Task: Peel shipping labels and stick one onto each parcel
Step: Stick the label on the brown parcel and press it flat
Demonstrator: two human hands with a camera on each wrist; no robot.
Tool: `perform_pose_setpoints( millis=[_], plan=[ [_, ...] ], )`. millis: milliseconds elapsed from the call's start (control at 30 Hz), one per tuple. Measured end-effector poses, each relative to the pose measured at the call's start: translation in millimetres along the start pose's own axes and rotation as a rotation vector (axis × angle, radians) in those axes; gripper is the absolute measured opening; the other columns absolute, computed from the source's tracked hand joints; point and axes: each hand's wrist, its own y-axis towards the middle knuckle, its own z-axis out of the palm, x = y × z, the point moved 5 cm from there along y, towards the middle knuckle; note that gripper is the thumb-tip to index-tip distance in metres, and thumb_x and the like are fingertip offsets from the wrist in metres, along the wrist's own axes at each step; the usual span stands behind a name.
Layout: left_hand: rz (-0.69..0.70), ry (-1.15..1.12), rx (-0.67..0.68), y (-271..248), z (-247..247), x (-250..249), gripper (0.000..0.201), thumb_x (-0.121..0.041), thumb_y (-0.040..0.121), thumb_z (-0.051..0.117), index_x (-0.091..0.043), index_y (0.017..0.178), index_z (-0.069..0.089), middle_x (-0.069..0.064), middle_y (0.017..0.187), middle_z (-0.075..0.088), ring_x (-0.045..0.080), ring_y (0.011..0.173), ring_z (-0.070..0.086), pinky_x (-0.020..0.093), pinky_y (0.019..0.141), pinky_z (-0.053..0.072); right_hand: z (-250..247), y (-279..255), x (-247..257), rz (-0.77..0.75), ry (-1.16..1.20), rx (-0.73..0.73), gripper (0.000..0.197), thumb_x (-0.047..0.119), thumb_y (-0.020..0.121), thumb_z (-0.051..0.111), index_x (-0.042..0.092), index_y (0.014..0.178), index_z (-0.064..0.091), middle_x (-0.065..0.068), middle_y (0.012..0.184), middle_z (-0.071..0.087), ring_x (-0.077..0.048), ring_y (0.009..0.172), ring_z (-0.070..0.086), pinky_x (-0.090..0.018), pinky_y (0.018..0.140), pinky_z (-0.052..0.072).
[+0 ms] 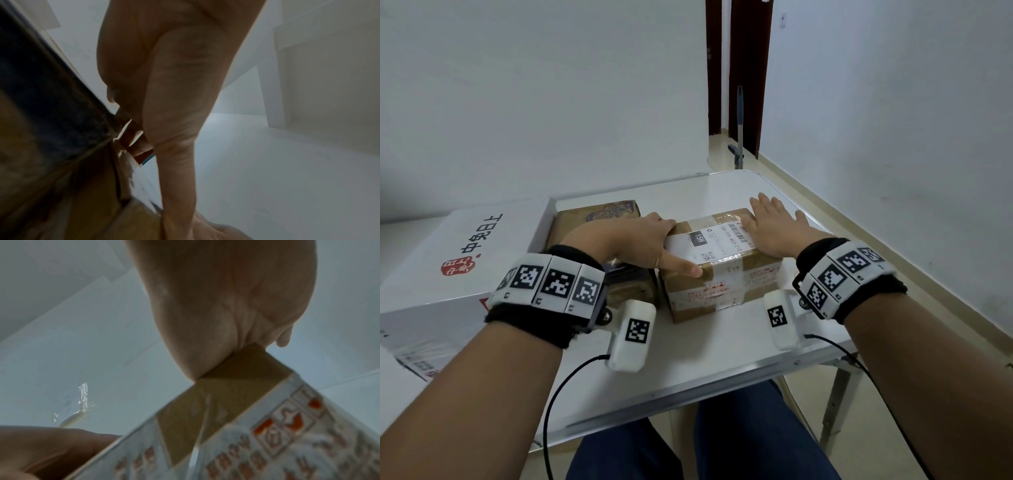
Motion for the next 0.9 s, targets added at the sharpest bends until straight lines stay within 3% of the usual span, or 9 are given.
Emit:
perform_pose_setpoints(
  millis=[200,300,400,533,700,900],
  plan=[
    [-0.059,0.018,-0.114,7.7,4.7,-14.7,0.11,-0.092,0.06,0.039,-0.015,0.14,0.037,0.009,0.14,0.043,0.029,0.129,0.039,0.048,0.11,0.024,-9.9,-5.1,29.7,-0.126,-0.013,-0.044,0.057,0.03,0.104,0.017,0.013,0.154,-0.002,-0.003,0.163,-0.01,-0.019,0.15,-0.009,-0.05,0.12,-0.002],
    [-0.072,0.026,-0.148,10.6,6.2,-18.6,0.122,-0.094,0.059,0.032,-0.012,0.148,0.024,0.012,0.149,0.038,0.031,0.137,0.034,0.052,0.112,0.016,-2.5,0.9,53.0,-0.181,0.004,-0.011,0.057,0.032,0.103,0.018,0.013,0.154,0.004,-0.004,0.163,-0.004,-0.02,0.151,-0.003,-0.049,0.12,0.003],
    [0.012,0.01,-0.133,1.6,5.1,-11.3,0.114,-0.09,0.062,0.037,-0.013,0.145,0.027,0.009,0.15,0.039,0.028,0.136,0.035,0.051,0.115,0.016,2.5,8.4,58.9,-0.159,0.011,0.008,0.056,0.032,0.103,0.018,0.013,0.154,0.007,-0.003,0.164,-0.001,-0.02,0.151,-0.001,-0.048,0.12,0.006],
    [-0.005,0.114,-0.112,-7.7,7.8,6.2,0.116,-0.085,0.065,0.046,-0.012,0.15,0.019,0.007,0.156,0.027,0.026,0.146,0.018,0.054,0.117,-0.004,10.1,10.4,57.7,-0.149,-0.053,-0.001,0.056,0.032,0.103,0.016,0.013,0.155,0.004,-0.003,0.164,-0.002,-0.02,0.151,-0.002,-0.047,0.121,0.005],
    [0.011,0.085,-0.212,-1.6,11.6,9.9,0.102,-0.088,0.06,0.047,-0.016,0.133,0.044,0.005,0.135,0.052,0.023,0.135,0.037,0.058,0.115,-0.01,14.4,10.1,61.4,-0.138,-0.092,0.01,0.058,0.034,0.103,0.014,0.014,0.155,0.0,-0.002,0.163,-0.007,-0.019,0.151,-0.007,-0.047,0.121,0.0],
    [0.034,0.098,-0.206,3.3,12.0,14.2,0.097,-0.089,0.058,0.049,-0.017,0.123,0.051,0.005,0.121,0.058,0.024,0.129,0.043,0.062,0.114,-0.005,19.4,1.5,71.2,-0.143,-0.144,0.021,0.06,0.039,0.103,0.011,0.013,0.154,-0.004,-0.004,0.163,-0.011,-0.02,0.15,-0.009,-0.047,0.12,-0.003]
  ],
)
